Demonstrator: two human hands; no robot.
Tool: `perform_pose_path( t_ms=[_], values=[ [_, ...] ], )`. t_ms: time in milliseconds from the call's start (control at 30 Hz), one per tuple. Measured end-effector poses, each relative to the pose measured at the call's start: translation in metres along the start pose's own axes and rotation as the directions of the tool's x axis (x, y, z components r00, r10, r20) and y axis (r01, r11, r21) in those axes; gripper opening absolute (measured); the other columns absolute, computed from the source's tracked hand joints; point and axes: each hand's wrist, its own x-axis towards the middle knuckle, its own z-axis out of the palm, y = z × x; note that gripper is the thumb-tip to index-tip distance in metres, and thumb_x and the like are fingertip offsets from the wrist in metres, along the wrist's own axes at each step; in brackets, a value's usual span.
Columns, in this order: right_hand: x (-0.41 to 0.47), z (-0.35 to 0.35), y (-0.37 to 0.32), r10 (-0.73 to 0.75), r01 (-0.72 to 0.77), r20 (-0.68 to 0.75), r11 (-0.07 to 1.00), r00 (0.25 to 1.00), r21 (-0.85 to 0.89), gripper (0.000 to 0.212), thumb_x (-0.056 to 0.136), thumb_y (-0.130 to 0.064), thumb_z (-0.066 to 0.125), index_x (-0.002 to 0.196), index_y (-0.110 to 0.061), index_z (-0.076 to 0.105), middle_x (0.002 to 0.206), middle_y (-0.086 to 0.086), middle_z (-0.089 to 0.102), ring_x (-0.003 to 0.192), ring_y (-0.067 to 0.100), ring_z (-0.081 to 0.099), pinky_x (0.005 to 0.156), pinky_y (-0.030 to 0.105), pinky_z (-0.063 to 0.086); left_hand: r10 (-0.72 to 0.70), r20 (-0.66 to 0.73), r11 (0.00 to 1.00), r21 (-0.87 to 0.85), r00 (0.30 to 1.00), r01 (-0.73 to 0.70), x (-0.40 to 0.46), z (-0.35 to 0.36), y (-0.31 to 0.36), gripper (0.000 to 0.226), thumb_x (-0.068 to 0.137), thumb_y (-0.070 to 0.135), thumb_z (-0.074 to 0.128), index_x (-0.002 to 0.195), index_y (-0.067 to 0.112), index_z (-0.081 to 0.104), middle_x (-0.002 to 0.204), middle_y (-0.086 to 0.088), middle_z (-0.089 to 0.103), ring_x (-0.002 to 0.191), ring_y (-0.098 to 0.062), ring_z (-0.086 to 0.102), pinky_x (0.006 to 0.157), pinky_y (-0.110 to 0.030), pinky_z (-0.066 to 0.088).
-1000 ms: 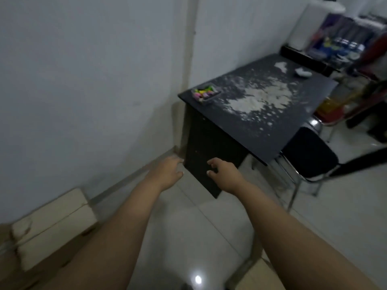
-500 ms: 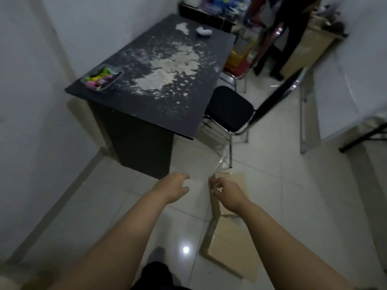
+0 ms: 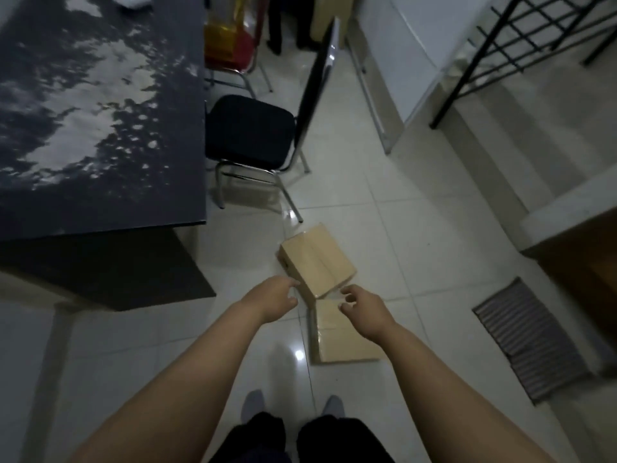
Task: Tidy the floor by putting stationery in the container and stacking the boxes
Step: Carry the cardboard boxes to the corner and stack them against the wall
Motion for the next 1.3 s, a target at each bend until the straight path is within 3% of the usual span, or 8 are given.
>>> perform_pose_path(
  t_ms=[100, 233, 467, 700, 900, 1067, 1300],
  values=[
    [-0.008, 0.0, 0.031, 0.074, -0.074, -0.009, 0.996, 0.997, 0.057, 0.038, 0.093, -0.024, 0.055, 0.13, -0.014, 0.05, 0.128, 0.012, 0.057, 0.117, 0.025, 0.054, 0.092, 0.029, 0.043, 0.033, 0.074, 0.999, 0.002, 0.997, -0.033, 0.014, 0.023, 0.018, 0.044, 0.093, 0.026, 0.053, 0.135, 0.016, 0.047, 0.14, -0.009, 0.048, 0.127, -0.023, 0.047, 0.101, -0.028, 0.038],
    [-0.012, -0.005, 0.077, 0.15, -0.15, 0.009, 0.985, 0.989, 0.086, 0.04, 0.094, -0.025, 0.054, 0.132, -0.013, 0.048, 0.13, 0.014, 0.056, 0.117, 0.027, 0.054, 0.09, 0.03, 0.044, 0.021, 0.156, 1.0, -0.004, 0.988, -0.02, 0.035, 0.058, 0.038, 0.049, 0.094, 0.028, 0.052, 0.14, 0.014, 0.041, 0.143, -0.01, 0.045, 0.13, -0.023, 0.045, 0.105, -0.03, 0.036],
    [0.008, -0.031, 0.146, 0.177, -0.183, 0.093, 0.981, 0.98, 0.069, 0.04, 0.094, -0.024, 0.053, 0.132, -0.012, 0.048, 0.129, 0.014, 0.055, 0.117, 0.027, 0.053, 0.09, 0.027, 0.041, -0.065, 0.18, 0.995, -0.062, 0.981, 0.077, 0.07, 0.116, 0.067, 0.048, 0.094, 0.024, 0.051, 0.14, 0.012, 0.043, 0.143, -0.012, 0.046, 0.131, -0.024, 0.044, 0.105, -0.029, 0.035],
    [0.066, -0.064, 0.21, 0.141, -0.141, 0.138, 0.99, 0.98, -0.01, 0.038, 0.094, -0.022, 0.05, 0.132, -0.012, 0.047, 0.126, 0.012, 0.058, 0.113, 0.027, 0.055, 0.092, 0.031, 0.043, -0.175, 0.032, 0.947, -0.267, 0.984, 0.178, 0.131, 0.173, 0.099, 0.044, 0.093, 0.019, 0.054, 0.136, 0.013, 0.048, 0.139, -0.01, 0.049, 0.126, -0.025, 0.048, 0.105, -0.03, 0.037],
    [0.148, -0.051, 0.267, 0.099, -0.082, 0.166, 0.991, 0.981, -0.104, 0.04, 0.095, -0.02, 0.046, 0.135, -0.015, 0.044, 0.131, 0.009, 0.055, 0.118, 0.025, 0.052, 0.095, 0.033, 0.044, -0.305, -0.143, 0.873, -0.436, 0.942, 0.217, 0.197, 0.221, 0.089, 0.043, 0.093, 0.011, 0.05, 0.136, 0.013, 0.047, 0.14, -0.009, 0.047, 0.126, -0.023, 0.046, 0.106, -0.028, 0.034],
    [0.224, -0.004, 0.313, 0.089, -0.078, 0.109, 0.992, 0.99, -0.099, 0.042, 0.096, -0.022, 0.046, 0.137, -0.016, 0.042, 0.135, 0.006, 0.051, 0.12, 0.022, 0.051, 0.097, 0.03, 0.041, -0.31, -0.247, 0.894, -0.405, 0.918, 0.193, 0.254, 0.268, 0.048, 0.04, 0.097, 0.01, 0.043, 0.137, 0.013, 0.044, 0.14, -0.006, 0.046, 0.127, -0.019, 0.044, 0.1, -0.016, 0.027],
    [0.312, 0.081, 0.411, 0.082, -0.078, 0.041, 0.992, 0.996, -0.096, 0.042, 0.096, -0.024, 0.048, 0.137, -0.015, 0.042, 0.137, 0.006, 0.048, 0.12, 0.022, 0.049, 0.097, 0.031, 0.041, -0.323, -0.331, 0.919, -0.332, 0.887, 0.211, 0.333, 0.371, -0.027, 0.041, 0.097, 0.01, 0.043, 0.137, 0.012, 0.043, 0.144, -0.008, 0.043, 0.132, -0.021, 0.038, 0.106, -0.022, 0.025]
  ],
)
